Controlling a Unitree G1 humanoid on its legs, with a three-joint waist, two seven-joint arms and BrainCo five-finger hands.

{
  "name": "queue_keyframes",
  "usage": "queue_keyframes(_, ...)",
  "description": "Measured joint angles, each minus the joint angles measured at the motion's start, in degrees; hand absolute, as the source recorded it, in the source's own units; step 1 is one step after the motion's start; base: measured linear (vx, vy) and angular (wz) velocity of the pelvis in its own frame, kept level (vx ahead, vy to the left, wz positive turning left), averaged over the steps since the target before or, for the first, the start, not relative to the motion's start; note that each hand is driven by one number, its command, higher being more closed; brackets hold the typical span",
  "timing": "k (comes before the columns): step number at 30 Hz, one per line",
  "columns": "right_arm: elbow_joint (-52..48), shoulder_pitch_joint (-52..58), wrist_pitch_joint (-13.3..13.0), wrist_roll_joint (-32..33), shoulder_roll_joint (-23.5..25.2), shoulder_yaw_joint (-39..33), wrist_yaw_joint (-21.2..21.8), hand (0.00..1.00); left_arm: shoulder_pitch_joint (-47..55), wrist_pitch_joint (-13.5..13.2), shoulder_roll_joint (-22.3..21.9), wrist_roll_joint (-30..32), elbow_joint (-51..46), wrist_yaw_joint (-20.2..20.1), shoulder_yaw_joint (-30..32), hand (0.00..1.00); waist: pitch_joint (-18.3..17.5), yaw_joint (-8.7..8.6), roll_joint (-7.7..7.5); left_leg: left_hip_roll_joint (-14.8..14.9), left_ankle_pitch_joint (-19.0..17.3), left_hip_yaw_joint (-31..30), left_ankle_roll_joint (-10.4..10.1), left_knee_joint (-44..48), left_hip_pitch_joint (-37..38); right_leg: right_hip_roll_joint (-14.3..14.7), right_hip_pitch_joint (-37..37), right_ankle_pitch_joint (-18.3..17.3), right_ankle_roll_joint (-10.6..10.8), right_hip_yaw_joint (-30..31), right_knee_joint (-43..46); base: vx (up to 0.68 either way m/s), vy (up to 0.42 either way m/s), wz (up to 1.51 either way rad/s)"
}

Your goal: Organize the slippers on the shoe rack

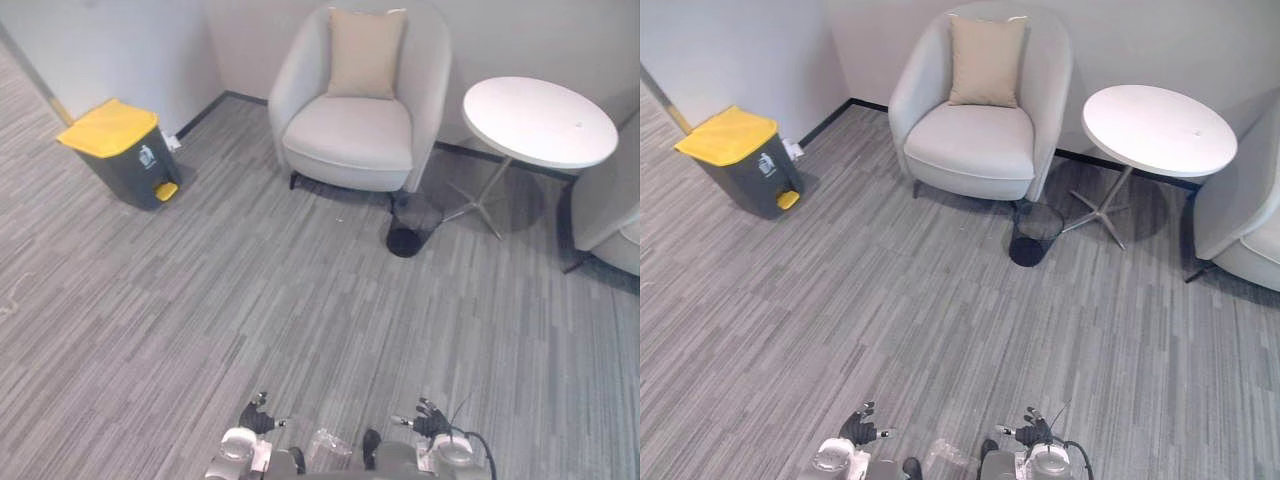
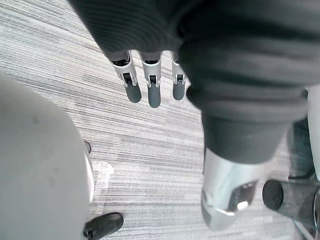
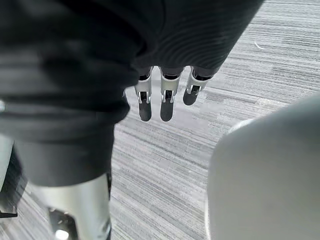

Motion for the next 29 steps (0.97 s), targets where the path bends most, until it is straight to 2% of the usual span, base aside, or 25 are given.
queue_keyframes(2,0.37,0.07,-0.07,0.07,-0.59,-0.05,-0.03,0.0,0.13,-0.02,-1.06,0.0,0.03,0.0,0.17,0.0,-0.53,0.22,0.68,0.69,0.0,-0.25,0.0,-0.34,-0.08,1.94,1.78,2.05,0.1,0.97,-4.49,0.01,-0.056,-0.29)
queue_keyframes(3,0.68,0.16,0.07,0.05,-0.84,-0.08,-0.03,0.0,0.16,-0.06,-1.8,-0.01,0.0,0.03,0.17,0.0,-1.07,0.28,1.52,1.68,0.1,-0.08,-0.17,-0.65,-0.11,3.39,3.15,4.55,-0.01,1.57,-9.49,-0.01,-0.051,-0.42)
queue_keyframes(4,0.93,0.19,0.16,0.05,-0.9,-0.08,-0.03,0.0,0.14,-0.06,-2.02,-0.03,-0.02,0.04,0.19,0.0,-1.19,0.38,1.51,2.31,0.17,0.29,-0.28,-0.8,-0.15,4.33,4.2,5.88,0.37,2.79,-13.18,-0.03,-0.05,-0.48)
queue_keyframes(6,0.91,0.18,0.18,0.08,-0.66,-0.11,-0.05,0.0,0.16,-0.04,-2.05,-0.19,0.0,0.23,0.72,0.0,-1.34,0.55,1.42,2.97,0.27,1.83,-0.49,-1.23,-0.26,5.24,5.51,8.46,-0.37,3.93,-18.18,-0.05,-0.009,-0.45)
queue_keyframes(9,0.91,0.86,0.18,0.08,-0.22,-1.23,-0.09,0.0,0.12,-0.09,-1.79,-1.27,0.01,0.68,1.11,0.0,-1.46,0.78,0.37,3.53,-0.09,3.27,-1.61,-1.45,-0.02,6.0,7.28,11.73,-0.83,4.52,-23.11,-0.02,0.006,-0.28)
queue_keyframes(20,0.89,2.0,0.07,2.31,0.54,-5.52,-0.7,0.0,0.49,-0.51,-1.21,-4.66,0.96,1.72,4.7,0.0,-1.48,1.02,0.35,3.73,-0.16,-0.35,-1.69,0.36,1.06,6.81,8.83,12.12,-1.06,6.14,-23.14,0.01,-0.005,-0.06)
queue_keyframes(29,0.97,2.23,0.02,2.35,1.01,-7.01,-1.03,0.0,1.56,-0.48,-1.06,-5.03,2.39,2.06,8.23,0.0,-1.67,0.99,0.77,3.03,-0.02,-0.77,-2.35,-4.08,4.22,6.7,9.68,12.67,-0.64,5.88,-23.15,0.01,0.018,-0.03)
